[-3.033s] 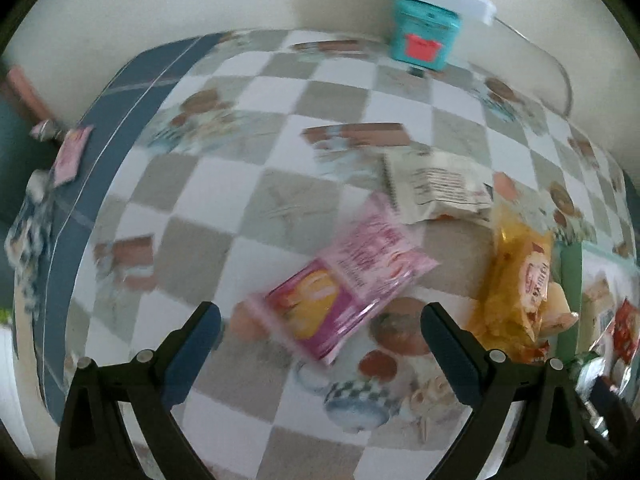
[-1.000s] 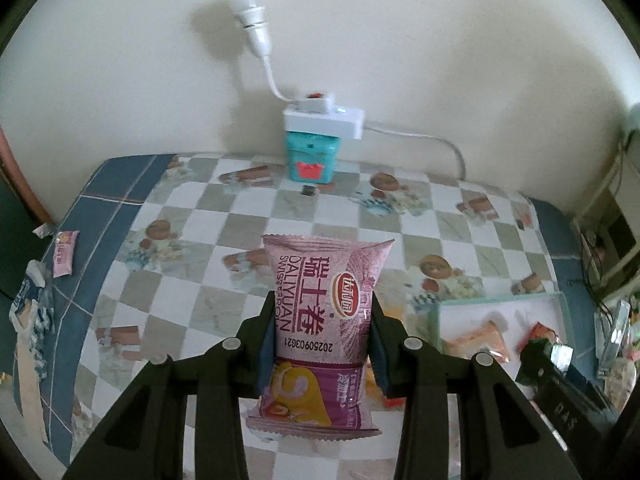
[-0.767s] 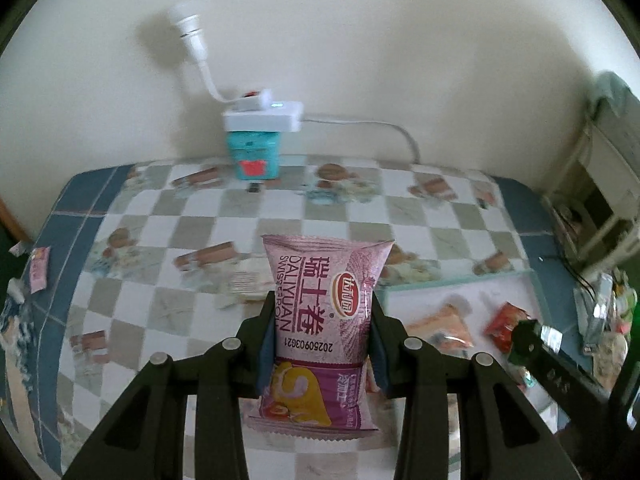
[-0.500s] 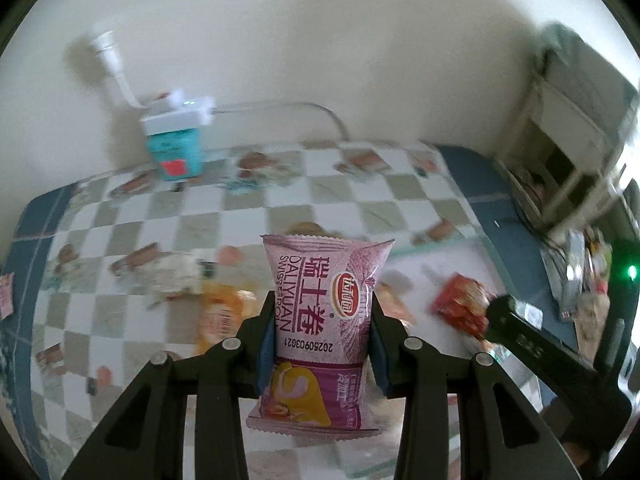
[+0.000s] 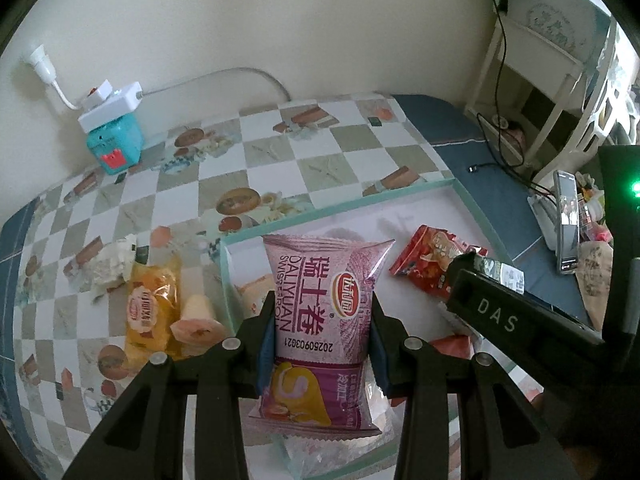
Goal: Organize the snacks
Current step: 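Carry the swiss roll and biscuit packs toward the white tray with both tools, then open both tools over the tray to drop the swiss roll and biscuit packs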
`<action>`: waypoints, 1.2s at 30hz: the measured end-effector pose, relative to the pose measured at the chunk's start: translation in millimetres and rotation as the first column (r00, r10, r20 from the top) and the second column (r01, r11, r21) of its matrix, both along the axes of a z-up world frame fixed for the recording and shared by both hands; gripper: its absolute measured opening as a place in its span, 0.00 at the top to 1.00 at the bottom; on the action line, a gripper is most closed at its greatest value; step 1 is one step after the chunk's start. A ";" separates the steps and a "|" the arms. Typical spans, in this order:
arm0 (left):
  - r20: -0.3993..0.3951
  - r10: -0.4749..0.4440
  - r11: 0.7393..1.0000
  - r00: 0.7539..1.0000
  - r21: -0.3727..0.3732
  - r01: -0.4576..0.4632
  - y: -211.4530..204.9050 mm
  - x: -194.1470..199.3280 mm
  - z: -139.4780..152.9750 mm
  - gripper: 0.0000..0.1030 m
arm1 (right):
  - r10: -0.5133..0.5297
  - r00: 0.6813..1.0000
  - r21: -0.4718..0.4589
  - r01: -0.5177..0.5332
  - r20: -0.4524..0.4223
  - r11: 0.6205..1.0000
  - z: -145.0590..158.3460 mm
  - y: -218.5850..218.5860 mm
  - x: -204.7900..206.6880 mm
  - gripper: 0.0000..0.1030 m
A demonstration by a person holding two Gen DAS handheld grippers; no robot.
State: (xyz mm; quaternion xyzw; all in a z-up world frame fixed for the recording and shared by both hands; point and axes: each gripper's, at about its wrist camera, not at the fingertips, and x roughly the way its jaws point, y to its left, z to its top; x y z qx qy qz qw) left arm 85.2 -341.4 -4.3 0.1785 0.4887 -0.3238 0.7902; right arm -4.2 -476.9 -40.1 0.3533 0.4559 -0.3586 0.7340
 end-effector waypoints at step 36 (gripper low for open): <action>-0.018 0.020 0.999 1.000 0.036 -0.019 -2.6 6.1 -10.0 0.34 | -0.004 1.000 0.005 0.004 -0.013 1.000 9.5 1.9 0.4 0.20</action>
